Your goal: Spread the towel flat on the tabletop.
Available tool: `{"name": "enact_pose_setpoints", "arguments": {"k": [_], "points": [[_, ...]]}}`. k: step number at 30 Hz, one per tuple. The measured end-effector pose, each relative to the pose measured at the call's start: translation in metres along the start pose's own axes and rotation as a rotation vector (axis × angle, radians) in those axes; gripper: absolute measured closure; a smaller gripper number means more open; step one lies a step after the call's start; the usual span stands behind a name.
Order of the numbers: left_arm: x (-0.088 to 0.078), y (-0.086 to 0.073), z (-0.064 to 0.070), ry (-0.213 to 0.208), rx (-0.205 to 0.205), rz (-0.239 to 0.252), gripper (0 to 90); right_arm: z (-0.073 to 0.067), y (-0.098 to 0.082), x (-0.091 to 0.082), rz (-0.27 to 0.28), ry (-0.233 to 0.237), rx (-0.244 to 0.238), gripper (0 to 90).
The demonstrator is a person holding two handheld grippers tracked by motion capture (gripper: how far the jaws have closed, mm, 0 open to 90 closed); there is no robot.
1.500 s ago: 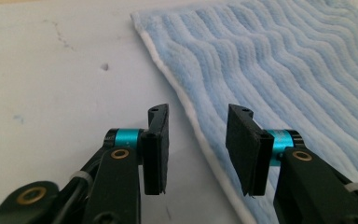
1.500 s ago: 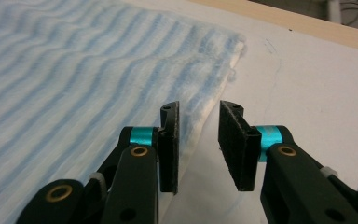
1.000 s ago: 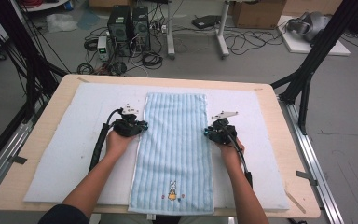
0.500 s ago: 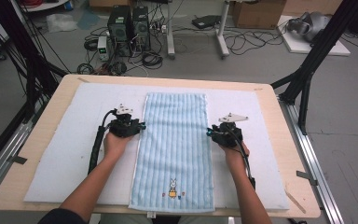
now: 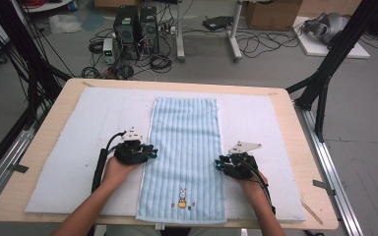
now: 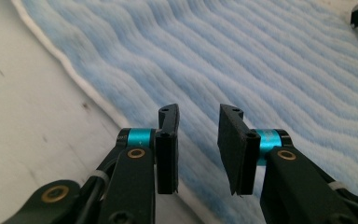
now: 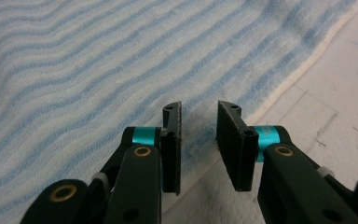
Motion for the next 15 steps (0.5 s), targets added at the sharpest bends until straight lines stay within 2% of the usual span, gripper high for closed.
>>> {"name": "enact_pose_setpoints", "arguments": {"k": [4, 7, 12, 15], "points": [[-0.004, -0.004, 0.009, 0.018, 0.053, -0.018, 74.1, -0.005, 0.000, -0.001, -0.020, -0.014, -0.021, 75.3], [-0.010, -0.009, 0.015, 0.025, 0.097, -0.016, 78.5, -0.008, -0.001, -0.003, -0.038, -0.003, -0.033, 77.7], [-0.018, -0.015, 0.018, -0.006, 0.085, -0.016, 84.4, -0.015, -0.005, -0.010, -0.063, 0.022, -0.059, 76.8], [-0.018, -0.014, 0.015, -0.018, 0.066, -0.012, 79.5, -0.012, -0.005, -0.011, -0.042, 0.029, -0.041, 66.3]]}}
Point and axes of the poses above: each handheld gripper's, and its own axes: x roughly forward along the jaws, y roughly out of its top, z roughly to its right, the point moved 1 cm from there along x, roughly forward along the jaws, and after that the axes turned 6 degrees about y, right-handed, at the moved point
